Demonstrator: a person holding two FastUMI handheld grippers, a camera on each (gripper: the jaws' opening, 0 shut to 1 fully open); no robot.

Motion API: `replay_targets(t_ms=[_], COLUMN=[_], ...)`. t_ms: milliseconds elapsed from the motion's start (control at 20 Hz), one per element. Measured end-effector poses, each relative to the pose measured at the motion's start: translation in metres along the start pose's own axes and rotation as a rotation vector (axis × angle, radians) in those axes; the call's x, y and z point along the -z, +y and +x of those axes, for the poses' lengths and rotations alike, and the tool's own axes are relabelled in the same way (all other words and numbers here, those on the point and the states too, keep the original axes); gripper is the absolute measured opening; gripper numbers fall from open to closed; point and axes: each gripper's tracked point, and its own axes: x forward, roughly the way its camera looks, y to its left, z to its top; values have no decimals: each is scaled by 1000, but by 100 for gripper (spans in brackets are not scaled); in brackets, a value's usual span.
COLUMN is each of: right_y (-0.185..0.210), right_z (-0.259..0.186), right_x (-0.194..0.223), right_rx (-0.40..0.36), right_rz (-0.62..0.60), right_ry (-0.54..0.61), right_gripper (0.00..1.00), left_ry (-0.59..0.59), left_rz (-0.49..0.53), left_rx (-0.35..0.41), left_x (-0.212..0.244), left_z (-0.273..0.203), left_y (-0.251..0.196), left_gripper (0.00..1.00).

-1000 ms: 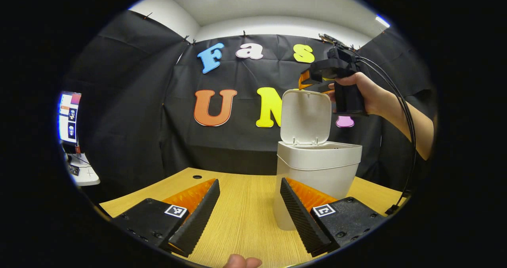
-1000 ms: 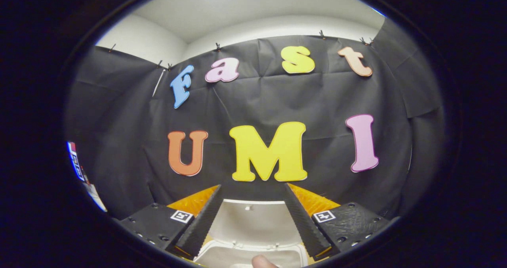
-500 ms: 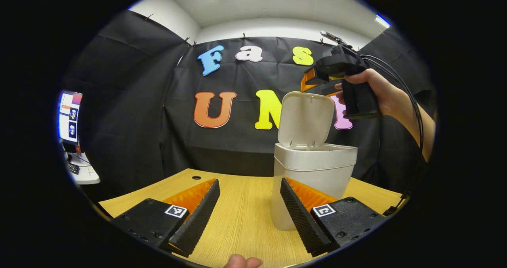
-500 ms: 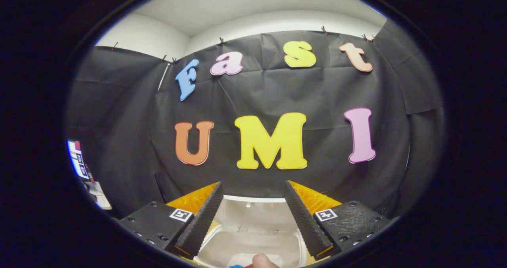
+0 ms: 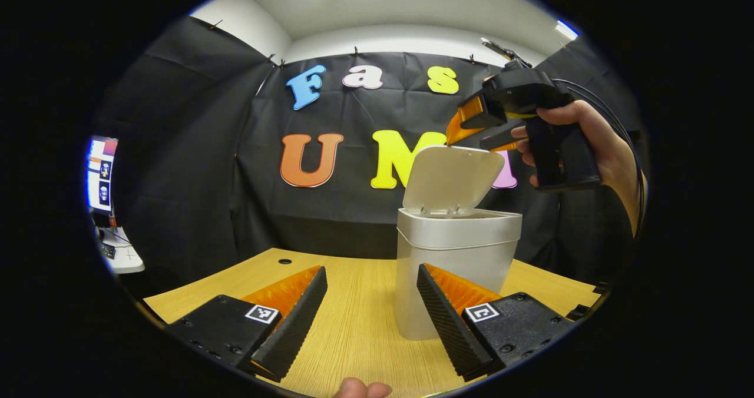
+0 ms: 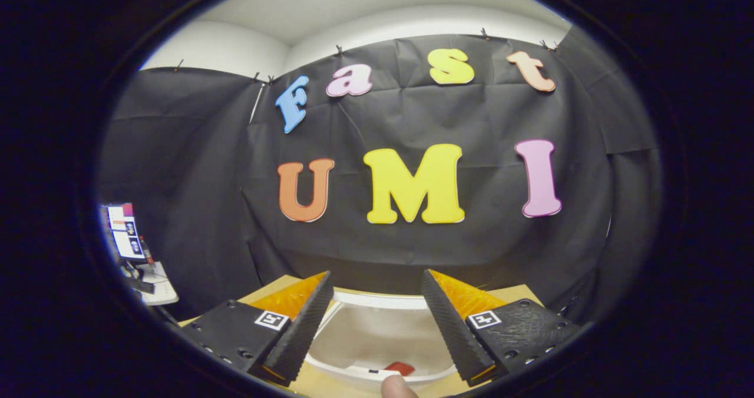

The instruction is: Press the lid of the desktop garbage bin to open it, pick up the crumpled paper on the desktop and throw it into the bin, then pick up the pop can on the desktop and drop it into the bin, and finally close the garbage bin lid.

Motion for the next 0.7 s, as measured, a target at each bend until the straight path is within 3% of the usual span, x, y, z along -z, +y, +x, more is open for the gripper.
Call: replay_targets(t_ms=[350,700], right_y=[-9,-11], right_z=[-6,-1], right_x=[60,87], right_rx=[4,13], right_rz=[11,-9], right_ry=[55,70], right_gripper=[93,93], left_ry=[0,2], left_rz=[3,6], left_rx=[-5,-14], left_x=[1,2], left_z=[-2,-5], left_y=[-1,0], left_gripper=[98,99])
